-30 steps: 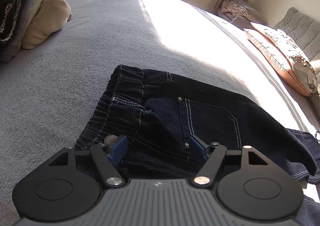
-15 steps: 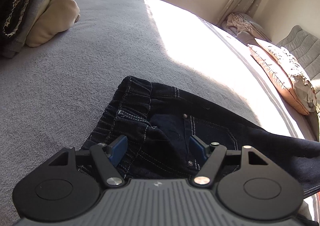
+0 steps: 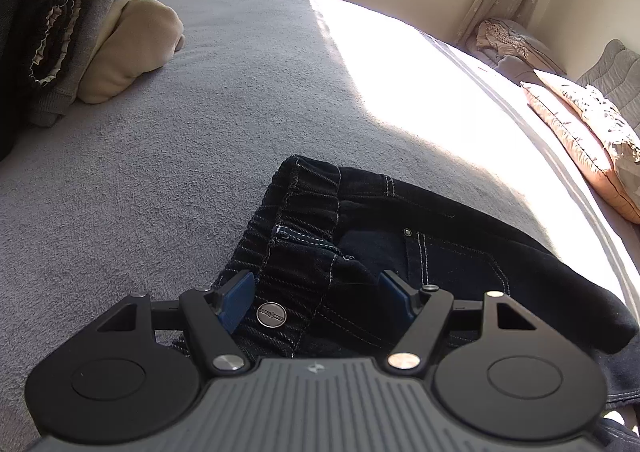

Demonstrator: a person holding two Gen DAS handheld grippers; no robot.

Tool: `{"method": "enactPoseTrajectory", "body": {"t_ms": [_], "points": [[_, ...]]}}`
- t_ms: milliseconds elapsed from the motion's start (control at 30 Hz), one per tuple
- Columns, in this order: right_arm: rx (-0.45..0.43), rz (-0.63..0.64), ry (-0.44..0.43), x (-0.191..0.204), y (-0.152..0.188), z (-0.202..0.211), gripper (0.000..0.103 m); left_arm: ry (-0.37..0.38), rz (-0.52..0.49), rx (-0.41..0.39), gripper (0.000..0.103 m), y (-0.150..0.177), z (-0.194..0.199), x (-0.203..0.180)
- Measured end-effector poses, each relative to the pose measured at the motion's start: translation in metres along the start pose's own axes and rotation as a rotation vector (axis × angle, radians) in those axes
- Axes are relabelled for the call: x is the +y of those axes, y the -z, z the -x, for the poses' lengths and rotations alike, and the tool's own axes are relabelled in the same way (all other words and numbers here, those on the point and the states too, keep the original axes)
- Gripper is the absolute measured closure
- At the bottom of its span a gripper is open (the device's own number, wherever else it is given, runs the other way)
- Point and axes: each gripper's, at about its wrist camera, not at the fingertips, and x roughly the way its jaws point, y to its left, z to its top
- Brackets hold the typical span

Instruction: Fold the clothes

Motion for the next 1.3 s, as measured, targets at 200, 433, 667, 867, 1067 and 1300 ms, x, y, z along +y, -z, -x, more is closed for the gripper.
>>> {"method": "enactPoseTrajectory", "body": {"t_ms": [200,433,667,867,1067,1300], "points": [[-0.037,-0.101,-0.012,0.001,-0.012,-0.028,0.042,-0.012,-0.047,-0.004,0.031,0.004,0.000,-0.009],[-0.347,0.589,0.047,0.114,0.026,-0.016,0.097,-0.009,-0.004,-0.001,0.031,-0.001,-0.001,0.004],[-0.553,0.834,-0.216,0.168,0.076,0.050,0.096,-0.001,0.040,-0.008,0.031,-0.007,0.002,0.016],[-0.163,0.120,0.294,0.026,0.004,-0.025,0.094,-0.014,0.045,-0.017,0.031,-0.010,0.003,0.024],[-0.201,0.210,0.312,0.035,0.014,-0.022,0.090,-0.020,0.051,-0.005,0.031,-0.011,0.000,0.029],[-0.328,0.270,0.425,0.043,0.002,-0.004,0.070,-0.020,0.032,-0.004,0.031,-0.011,-0.001,0.027]]}}
